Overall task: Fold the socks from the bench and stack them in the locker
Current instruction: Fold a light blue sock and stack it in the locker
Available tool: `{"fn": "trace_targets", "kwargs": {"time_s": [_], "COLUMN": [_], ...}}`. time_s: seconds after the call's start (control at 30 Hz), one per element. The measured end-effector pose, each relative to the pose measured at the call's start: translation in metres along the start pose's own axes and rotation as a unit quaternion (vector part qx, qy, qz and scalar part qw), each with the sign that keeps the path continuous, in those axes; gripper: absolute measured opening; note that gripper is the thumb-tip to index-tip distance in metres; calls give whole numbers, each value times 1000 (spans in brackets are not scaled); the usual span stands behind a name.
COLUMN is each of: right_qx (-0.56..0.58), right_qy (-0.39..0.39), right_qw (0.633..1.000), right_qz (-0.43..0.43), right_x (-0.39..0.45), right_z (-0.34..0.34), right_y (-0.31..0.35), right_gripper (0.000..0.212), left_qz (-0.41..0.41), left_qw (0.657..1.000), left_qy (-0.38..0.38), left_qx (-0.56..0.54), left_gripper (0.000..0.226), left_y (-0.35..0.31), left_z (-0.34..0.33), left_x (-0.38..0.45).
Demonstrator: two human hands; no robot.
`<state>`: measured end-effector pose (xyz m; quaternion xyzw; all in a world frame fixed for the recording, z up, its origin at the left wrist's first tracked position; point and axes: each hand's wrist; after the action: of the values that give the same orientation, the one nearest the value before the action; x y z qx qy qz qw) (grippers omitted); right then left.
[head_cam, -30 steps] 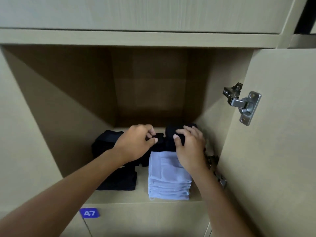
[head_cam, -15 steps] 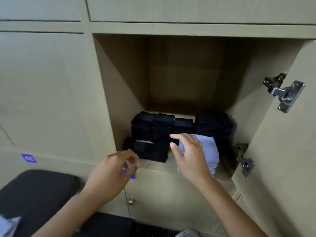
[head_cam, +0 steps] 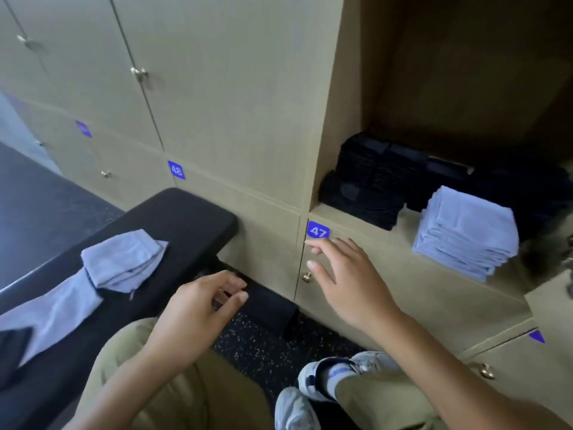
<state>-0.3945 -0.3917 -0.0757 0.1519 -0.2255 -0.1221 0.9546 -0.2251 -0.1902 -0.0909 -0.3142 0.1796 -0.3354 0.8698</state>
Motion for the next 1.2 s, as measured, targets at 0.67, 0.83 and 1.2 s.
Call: {"fn": "trace_targets", "kwargs": {"time_s": [0.67,0.83,1.2], "right_qx": [-24,-23,-16], "right_qy": [109,134,173], "right_qw": [989,986,981], "right_qz": [99,96,90], "right_x": [-26,-28,-28], "right_z": [-56,-61,-58], "right_y": [40,36,30], "right_gripper": [33,36,41], "left_qz": [80,99,106], "left_qw": [964,950,931], "left_qy": [-182,-205,-190], "left_qx": [177,214,293], "left_gripper": [19,32,20], "left_y": [123,140,160], "left_z": [61,69,69], "left_x": [-1,50,91]}}
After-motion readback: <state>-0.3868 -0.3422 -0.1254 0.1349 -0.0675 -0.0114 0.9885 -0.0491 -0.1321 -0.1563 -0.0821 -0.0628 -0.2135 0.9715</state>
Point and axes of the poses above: each hand's wrist, its own x-axis towards the middle knuckle, its own z-axis out of the back of the hand, y = z × x, and after that the axes turned 14 degrees about z, right-handed
